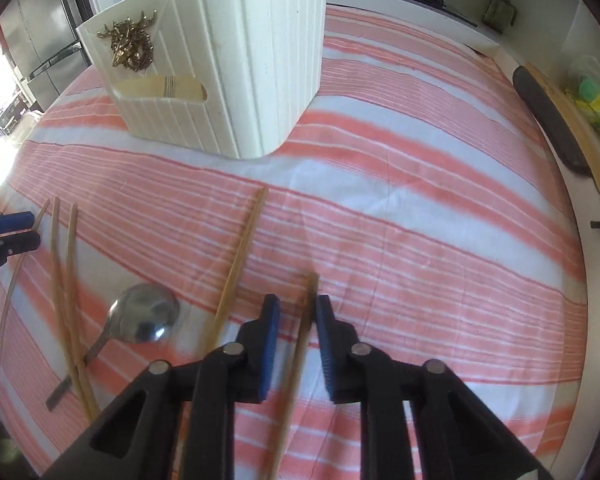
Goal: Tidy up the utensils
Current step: 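Grasp a chopstick with the left tool and lift both chopsticks over the holder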
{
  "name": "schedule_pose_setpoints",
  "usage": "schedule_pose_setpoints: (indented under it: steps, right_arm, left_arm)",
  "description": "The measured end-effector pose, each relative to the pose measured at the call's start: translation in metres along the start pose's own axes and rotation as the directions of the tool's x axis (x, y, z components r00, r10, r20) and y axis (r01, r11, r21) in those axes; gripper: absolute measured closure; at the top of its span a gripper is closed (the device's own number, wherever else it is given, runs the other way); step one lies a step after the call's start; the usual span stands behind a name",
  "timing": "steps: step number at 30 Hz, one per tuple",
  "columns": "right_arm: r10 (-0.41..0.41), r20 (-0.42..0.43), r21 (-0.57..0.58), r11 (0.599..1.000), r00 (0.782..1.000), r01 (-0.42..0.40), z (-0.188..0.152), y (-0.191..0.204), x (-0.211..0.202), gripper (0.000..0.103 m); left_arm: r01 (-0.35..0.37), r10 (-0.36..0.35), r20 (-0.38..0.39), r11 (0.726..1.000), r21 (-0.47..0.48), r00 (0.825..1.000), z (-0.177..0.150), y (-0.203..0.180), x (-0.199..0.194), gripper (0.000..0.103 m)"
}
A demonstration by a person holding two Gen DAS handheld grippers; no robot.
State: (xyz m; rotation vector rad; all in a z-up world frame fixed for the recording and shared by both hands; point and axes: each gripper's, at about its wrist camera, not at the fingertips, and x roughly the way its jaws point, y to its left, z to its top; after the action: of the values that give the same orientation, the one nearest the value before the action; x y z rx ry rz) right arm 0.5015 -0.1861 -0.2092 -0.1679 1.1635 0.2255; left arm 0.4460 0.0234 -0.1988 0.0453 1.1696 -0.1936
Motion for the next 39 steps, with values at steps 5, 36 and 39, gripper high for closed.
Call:
schedule_pose_setpoints:
  steps: [5, 36, 39]
  right_arm:
    - [0.013, 0.038, 0.05, 0.999, 0.999, -0.014, 0.007, -0.001, -0.003, 0.098]
    - [0.033, 0.67, 0.012, 0.998, 0.741, -0.055, -0.04, 0.033, -0.278, 0.098]
    - [0.028, 0.694, 0.016, 0.998, 0.719, -0.054, -0.031, 0.033, -0.289, 0.098]
  left_arm:
    - [0.024, -0.023, 0.035, 0.999, -0.026, 0.999, -0.001, 0.005, -0.005, 0.099]
    - [0.167, -0.156, 0.634, 0.985, 0.043, 0.758, -0.022, -0.007, -0.272, 0.099]
    - [0.166, -0.154, 0.655, 0.985, 0.045, 0.74, -0.016, -0.005, -0.281, 0.099]
